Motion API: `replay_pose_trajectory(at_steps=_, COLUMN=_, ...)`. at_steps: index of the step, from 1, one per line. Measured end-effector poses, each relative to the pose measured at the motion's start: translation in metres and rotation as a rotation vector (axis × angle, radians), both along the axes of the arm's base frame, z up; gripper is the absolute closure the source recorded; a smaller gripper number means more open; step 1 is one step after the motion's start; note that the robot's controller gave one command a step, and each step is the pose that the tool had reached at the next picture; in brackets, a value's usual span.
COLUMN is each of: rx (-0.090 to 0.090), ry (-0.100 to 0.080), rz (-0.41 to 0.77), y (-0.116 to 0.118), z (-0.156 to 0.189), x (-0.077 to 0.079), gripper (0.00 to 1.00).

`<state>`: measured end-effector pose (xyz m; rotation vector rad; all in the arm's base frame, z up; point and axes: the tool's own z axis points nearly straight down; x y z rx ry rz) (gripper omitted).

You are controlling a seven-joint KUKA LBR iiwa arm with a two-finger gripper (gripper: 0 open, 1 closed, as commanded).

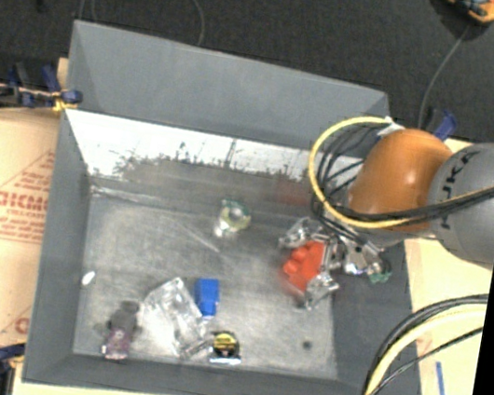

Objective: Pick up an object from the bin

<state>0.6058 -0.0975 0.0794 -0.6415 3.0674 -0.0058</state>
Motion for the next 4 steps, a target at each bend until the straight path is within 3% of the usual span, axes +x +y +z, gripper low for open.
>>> replay_pose_trajectory(at_steps=1, rx=0.007, ry=-0.002, rz=0.221, y=-0.040, z=0.012, x=0.020, gripper=0.00)
replay_pose_trajectory(at_steps=2, rx=0.016, ry=-0.003, rz=0.220, y=-0.035, z=0.013, x=0.021, gripper=1.00)
replay_pose_trajectory(at_steps=3, rx=-0.003, ry=-0.005, rz=0.266, y=-0.036, z=0.118, x=0.038, gripper=1.00)
replay_pose_trajectory(at_steps=4, rx=0.001, ry=-0.001, rz=0.244, y=-0.018, z=0.151, x=0.036, gripper=1.00)
